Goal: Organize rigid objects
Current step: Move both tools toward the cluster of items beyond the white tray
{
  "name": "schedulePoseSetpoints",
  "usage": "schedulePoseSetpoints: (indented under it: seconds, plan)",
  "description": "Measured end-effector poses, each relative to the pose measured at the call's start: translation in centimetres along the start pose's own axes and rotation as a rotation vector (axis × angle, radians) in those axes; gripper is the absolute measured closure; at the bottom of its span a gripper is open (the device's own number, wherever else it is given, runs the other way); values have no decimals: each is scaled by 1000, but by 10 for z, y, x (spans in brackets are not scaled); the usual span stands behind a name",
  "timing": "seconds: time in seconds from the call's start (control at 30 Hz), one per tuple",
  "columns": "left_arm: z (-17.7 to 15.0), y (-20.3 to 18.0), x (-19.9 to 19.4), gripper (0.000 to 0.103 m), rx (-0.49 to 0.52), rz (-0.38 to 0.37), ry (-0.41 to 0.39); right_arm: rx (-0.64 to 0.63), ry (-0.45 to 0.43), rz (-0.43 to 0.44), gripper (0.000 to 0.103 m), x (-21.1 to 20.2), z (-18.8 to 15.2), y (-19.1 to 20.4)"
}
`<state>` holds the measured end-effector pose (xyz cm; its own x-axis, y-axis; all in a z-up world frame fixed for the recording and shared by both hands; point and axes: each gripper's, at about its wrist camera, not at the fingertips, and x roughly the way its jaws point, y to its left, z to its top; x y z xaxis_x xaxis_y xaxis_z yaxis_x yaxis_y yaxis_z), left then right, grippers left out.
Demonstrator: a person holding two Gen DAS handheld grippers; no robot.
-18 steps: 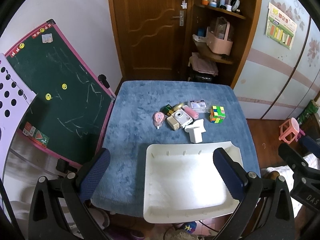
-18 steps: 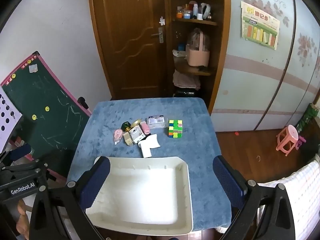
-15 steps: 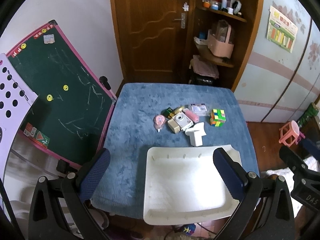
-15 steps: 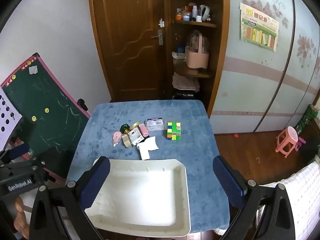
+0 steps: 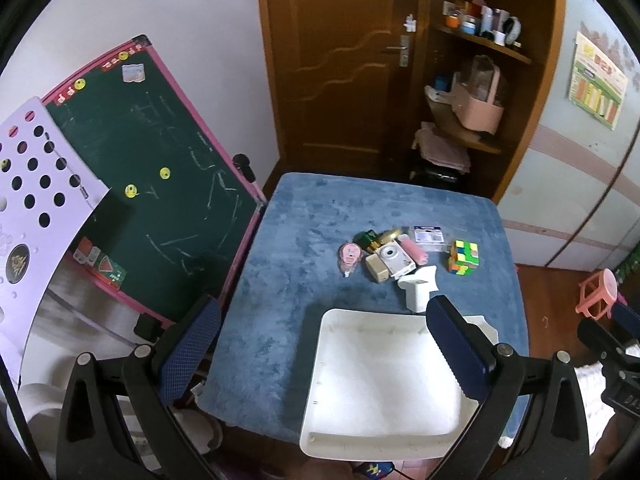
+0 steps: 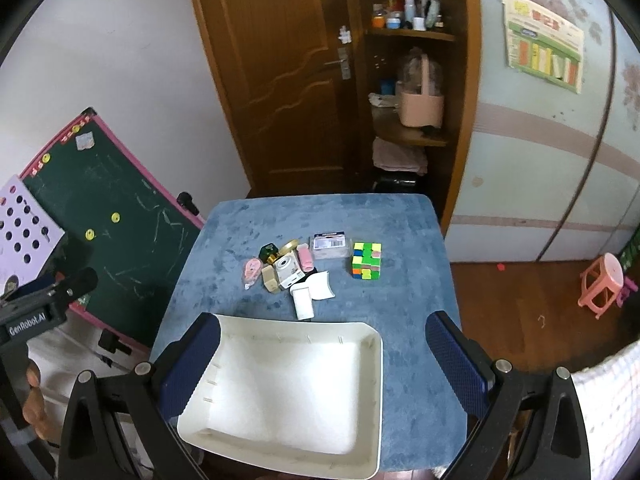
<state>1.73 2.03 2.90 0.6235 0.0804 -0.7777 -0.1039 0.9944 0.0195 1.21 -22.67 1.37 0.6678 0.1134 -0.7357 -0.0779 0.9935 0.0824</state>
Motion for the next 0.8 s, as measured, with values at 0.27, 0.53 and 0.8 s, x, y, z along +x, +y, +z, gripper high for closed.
schedulePoseSetpoints:
  seconds: [0.27, 0.53, 0.8]
  plan:
    - [7, -6, -1, 1, 6, 32, -12, -53, 100, 26, 1, 36, 3, -1]
    - [26, -25, 39, 1, 85, 2, 28, -75, 148, 49, 9, 76, -4, 11]
    - [53, -47, 130, 1, 163, -45, 156, -86, 239, 50, 18, 129, -9, 27]
